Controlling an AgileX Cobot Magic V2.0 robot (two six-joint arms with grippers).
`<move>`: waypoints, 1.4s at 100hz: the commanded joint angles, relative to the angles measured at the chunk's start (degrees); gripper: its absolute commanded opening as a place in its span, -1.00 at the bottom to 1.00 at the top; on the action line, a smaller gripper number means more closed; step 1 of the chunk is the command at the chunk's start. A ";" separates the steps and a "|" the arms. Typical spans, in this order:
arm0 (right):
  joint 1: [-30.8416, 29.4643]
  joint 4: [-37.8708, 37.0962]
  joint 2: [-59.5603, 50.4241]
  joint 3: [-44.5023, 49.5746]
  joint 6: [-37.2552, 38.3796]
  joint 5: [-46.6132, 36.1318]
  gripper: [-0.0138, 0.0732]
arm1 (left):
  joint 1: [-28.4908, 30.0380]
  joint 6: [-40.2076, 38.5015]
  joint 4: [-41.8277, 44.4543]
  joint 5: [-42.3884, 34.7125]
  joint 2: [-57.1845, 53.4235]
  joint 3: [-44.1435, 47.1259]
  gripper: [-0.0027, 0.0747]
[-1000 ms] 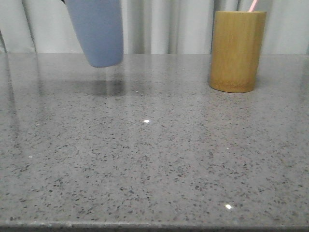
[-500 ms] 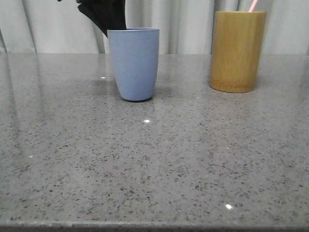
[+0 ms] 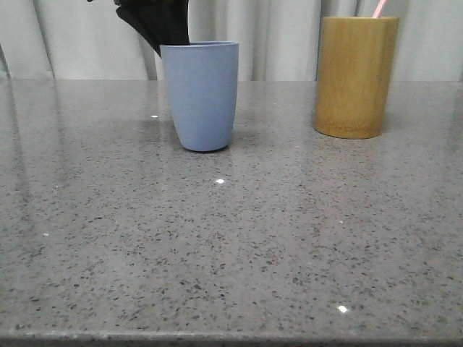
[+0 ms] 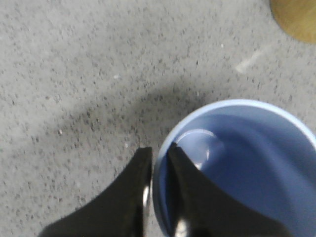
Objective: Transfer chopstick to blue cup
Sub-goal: 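Open the left gripper and raise it away from the cup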
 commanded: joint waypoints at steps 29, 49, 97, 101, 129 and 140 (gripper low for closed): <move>-0.43 -0.43 0.77 -2.00 -0.67 -4.91 0.68 | -0.53 0.47 -0.33 6.09 -2.57 -9.41 0.46; -0.43 -0.43 0.77 -2.00 -0.67 -4.83 0.68 | -0.53 0.09 0.17 7.22 -4.47 -13.07 0.46; -0.43 -0.43 0.77 -2.00 -0.67 -4.89 0.68 | 11.73 -2.13 4.26 7.22 -16.62 -8.71 0.45; -0.43 -0.43 0.77 -2.00 -0.67 -4.83 0.68 | 13.23 -1.89 4.26 7.22 -18.45 -6.65 0.45; -0.43 -0.43 0.77 -2.00 -0.67 -4.83 0.68 | 22.75 -0.92 4.26 3.19 -33.57 13.54 0.45; -0.43 -0.43 0.77 -2.00 -0.67 -4.71 0.68 | 25.65 -0.92 4.26 -0.70 -40.91 22.67 0.45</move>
